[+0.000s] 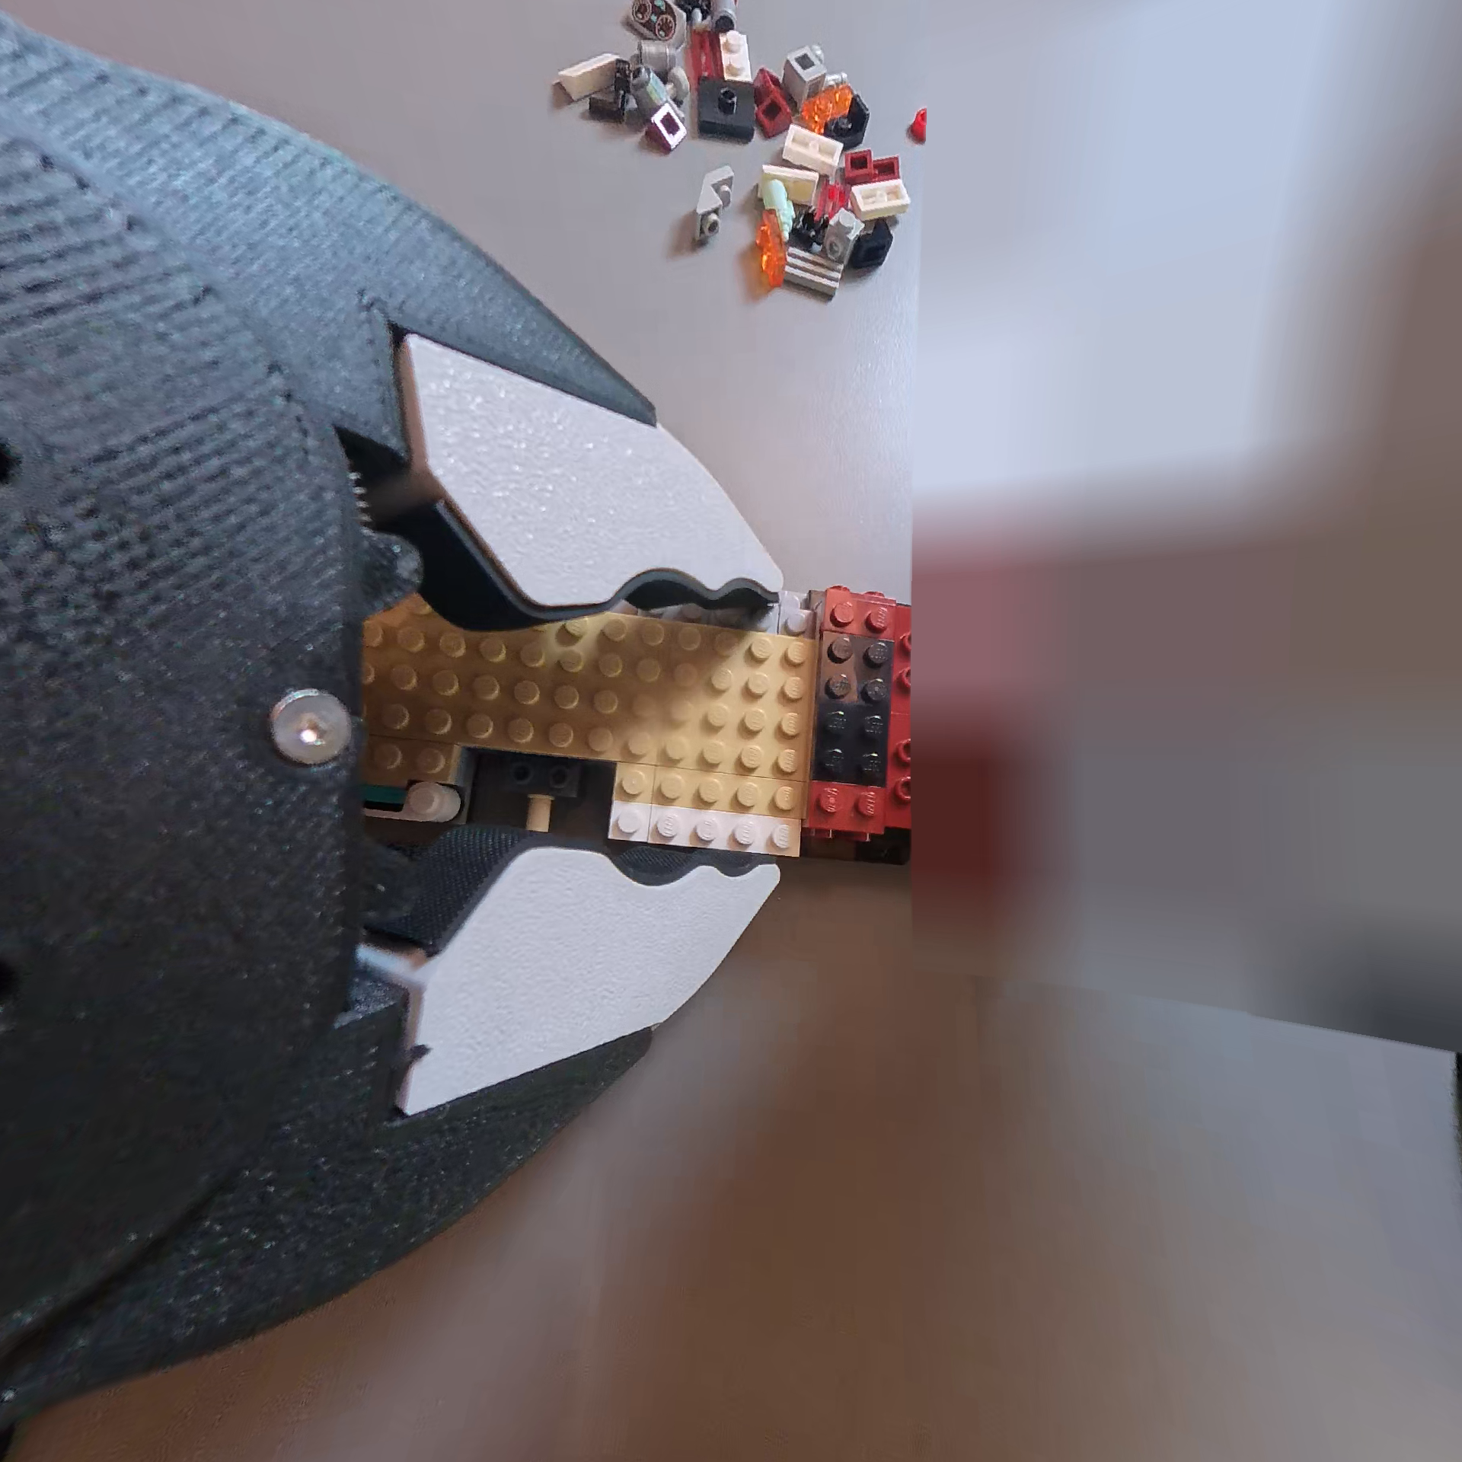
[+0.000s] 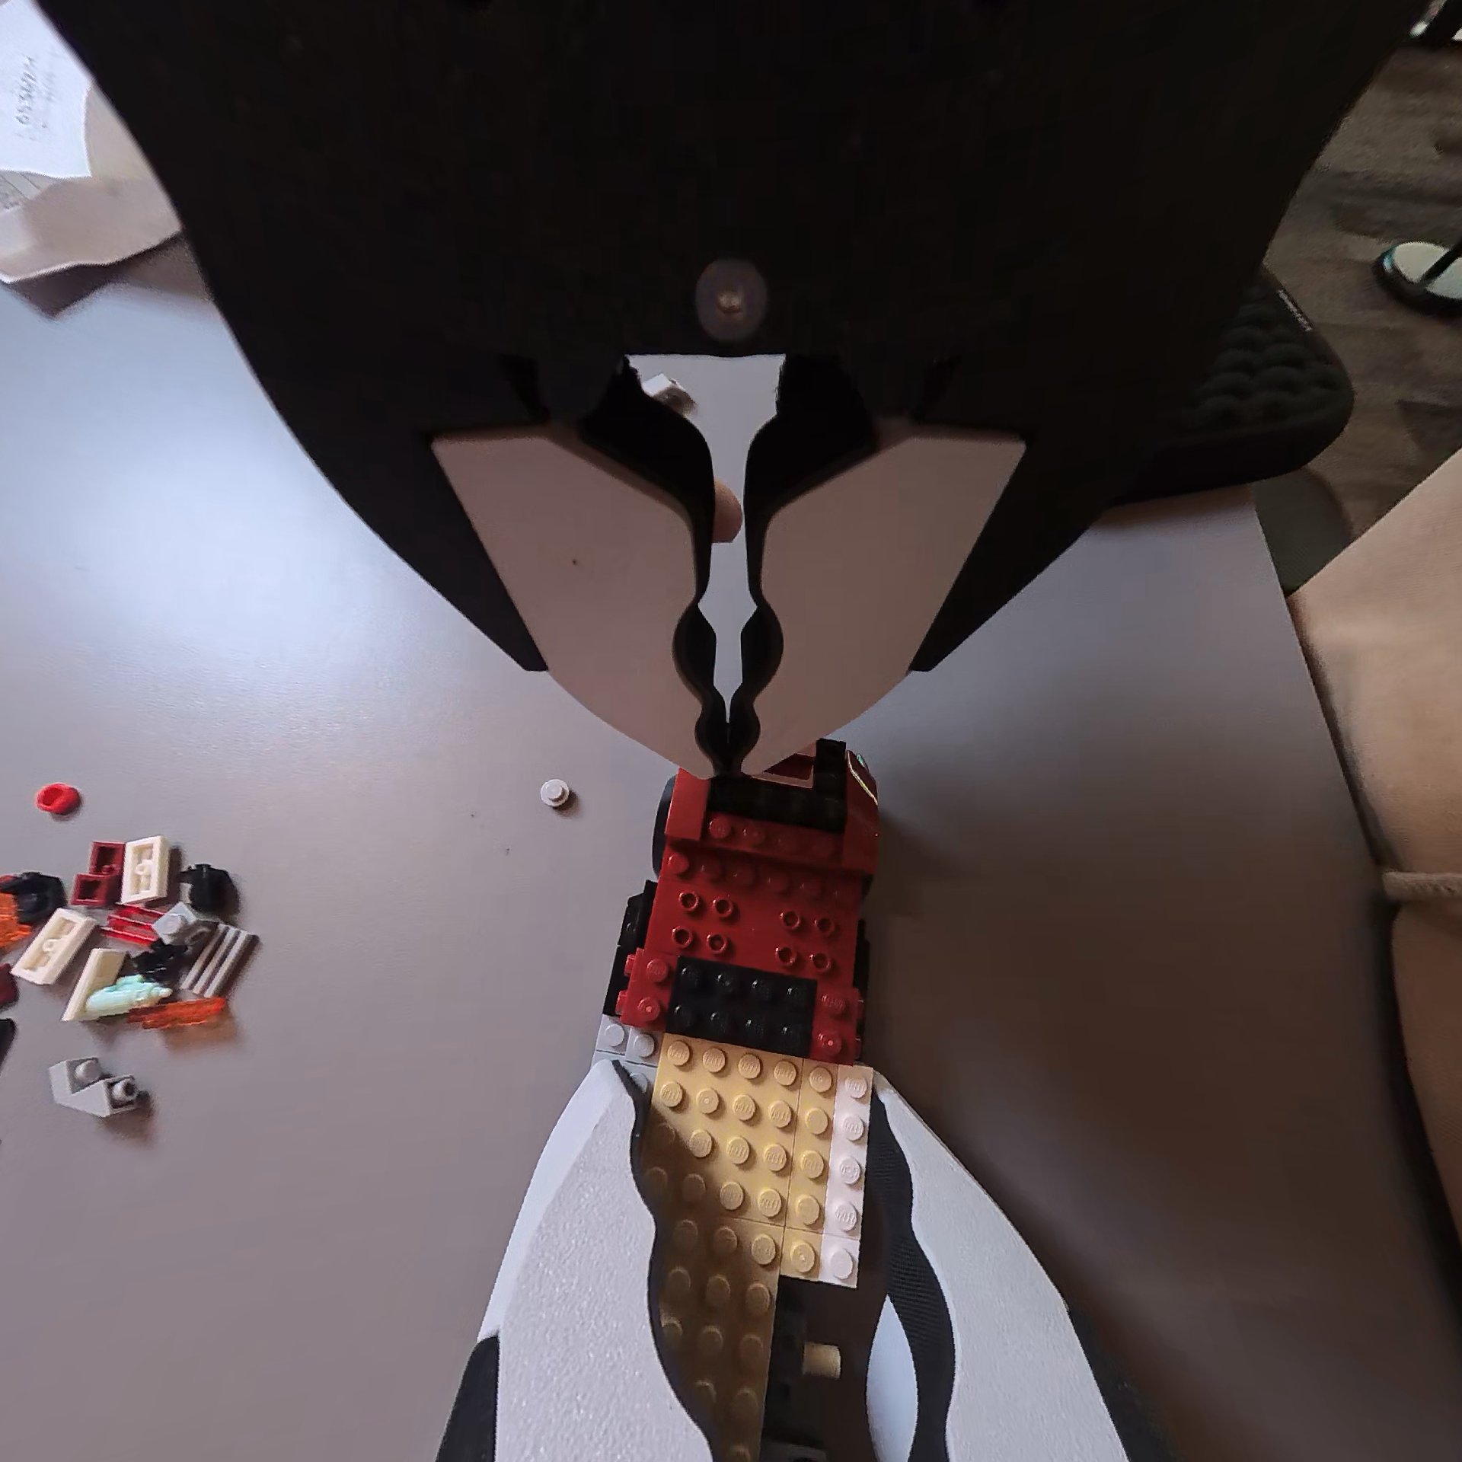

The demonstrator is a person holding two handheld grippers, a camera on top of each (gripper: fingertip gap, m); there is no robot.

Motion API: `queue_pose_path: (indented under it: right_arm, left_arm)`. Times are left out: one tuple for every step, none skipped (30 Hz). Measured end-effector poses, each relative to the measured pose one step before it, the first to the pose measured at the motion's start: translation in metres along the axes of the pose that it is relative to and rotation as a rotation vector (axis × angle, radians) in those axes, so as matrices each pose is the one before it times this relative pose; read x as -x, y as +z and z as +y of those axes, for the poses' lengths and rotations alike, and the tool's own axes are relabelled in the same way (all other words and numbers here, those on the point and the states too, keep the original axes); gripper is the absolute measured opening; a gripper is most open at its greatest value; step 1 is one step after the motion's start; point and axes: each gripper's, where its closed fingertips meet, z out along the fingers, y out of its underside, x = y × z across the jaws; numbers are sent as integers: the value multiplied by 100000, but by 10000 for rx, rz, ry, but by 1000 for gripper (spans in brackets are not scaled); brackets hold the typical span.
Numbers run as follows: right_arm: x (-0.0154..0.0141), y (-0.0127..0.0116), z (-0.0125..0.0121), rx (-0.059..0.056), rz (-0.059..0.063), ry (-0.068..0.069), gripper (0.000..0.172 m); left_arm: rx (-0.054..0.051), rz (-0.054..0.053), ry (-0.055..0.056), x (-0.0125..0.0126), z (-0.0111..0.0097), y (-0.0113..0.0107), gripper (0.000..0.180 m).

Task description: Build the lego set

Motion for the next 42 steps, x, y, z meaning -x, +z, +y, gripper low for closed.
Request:
queue_pose_path:
  right_arm:
    - [3,-2,-5,-99,-10,71,0]
    - [3,1,-3,-101,-44,124,0]
    - [5,0,-10,-95,-43,105,0]
    - [1,7,-15,-78,-19,69,0]
    - [4,-6,-28,-75,16,38,0]
    - [4,0,-30,-106,56,30,0]
    - [-13,-6,-28,-173,90,-15,0]
    - [-34,-36,10,-233,83,-48,0]
    - [-47,-61,27,-222,50,27,0]
    - [33,-255,-77,-309,-82,75,0]
    - [-10,-603,-458,-610,-159,165,0]
    - [-549,-772,-494,-613,108,256,0]
    - [-876,-561,-95,-305,294,114,5]
    - [-894,-163,234,-113,308,-53,10]
    - [-620,234,294,-133,130,-64,13]
    - [-450,504,313,-136,26,1,14]
    - [-332,641,323,-98,-9,8,14]
    - [-59,645,263,-95,-124,-50,15]
    - [-40,592,225,-58,-94,-67,15]
    - [-78,530,244,14,-56,-69,15]
    - [-126,468,274,71,-39,-44,15]
    - [-181,365,224,70,-11,8,15]
    - [-102,272,136,19,-60,41,14]
    - [-61,183,66,-8,-66,52,14]
    - [-91,148,52,7,-25,16,14]
    - [-94,126,54,13,-5,-10,14]
    - [-59,87,19,-7,-25,9,14]
    - [-57,42,-29,-22,-32,37,13]
    - [-18,5,-42,-14,-50,26,13]
    - [-29,21,-1,20,-27,3,12]
    - [-39,36,20,32,3,-23,10]
    - [-7,46,9,32,0,-37,9]
    - [3,42,38,52,0,-49,9]
    - [-3,21,14,45,5,-51,8]
    - [21,22,-13,14,-15,-31,8]
    - [25,-5,-9,4,-21,-16,8]
    - [11,-34,0,-6,0,-21,8]
    - [43,-133,-5,-31,18,-25,7]
    - [115,-308,-88,-85,0,7,7]
    - [214,-518,-214,-154,-13,51,7]
    - [310,-683,-361,-233,-10,55,7]
    - [477,-757,-415,-258,-23,33,7]
  left_arm:
    - [-3,-4,10,-7,-4,-2,59]
    - [1,-10,7,-5,1,8,59]
    - [6,-14,10,1,-1,11,59]
    - [11,-14,18,-4,6,6,59]
    - [10,-8,17,4,13,-11,59]
    - [3,3,11,9,26,-21,59]
    - [-17,10,0,7,32,-30,59]
    - [-37,0,-1,9,-2,-12,59]
    - [-7,-26,10,13,-1,-8,59]
    - [21,-23,-1,3,-11,12,59]
    - [28,-10,1,9,-1,-2,59]
    - [6,-7,5,3,7,-6,59]
    - [-8,1,-16,-1,-3,2,59]
    - [-7,2,-8,3,-2,1,59]
    - [-4,2,-4,5,2,-1,59]
    - [-2,1,-1,-2,-2,1,59]
    - [-4,-4,-2,3,-5,3,59]
    - [0,-14,-4,8,8,-9,59]
    - [2,-23,-6,5,-4,0,59]
    - [2,-22,-16,7,3,-4,59]
    - [-1,-22,-22,13,-1,1,59]
    - [-2,-27,-29,32,-10,12,59]
    - [-2,-30,-22,32,3,11,59]
    - [4,-13,-10,18,-3,6,59]
    - [5,-12,-6,22,14,-8,59]
    - [2,-12,-12,28,10,-3,59]
    - [-2,-4,4,8,-3,2,59]
    - [-5,3,3,0,1,-3,59]
    - [-6,3,6,5,7,-8,59]
    - [-8,4,5,-9,-2,-3,59]
    - [-8,3,4,-1,4,7,59]
    - [-2,1,1,1,5,-5,59]
    - [-1,-1,0,2,6,-6,59]
    - [-3,-2,2,-6,-4,0,59]
    - [-1,-3,-2,3,7,-6,59]
    - [5,-6,-4,4,-1,3,59]
    - [5,-8,-9,-5,6,-6,59]
    - [4,-17,-24,13,-2,6,59]
    - [12,-43,-54,51,-8,20,59]
    - [20,-77,-83,80,-13,29,59]
    - [23,-79,-76,94,-18,36,59]
    - [25,-42,-30,34,-12,8,59]
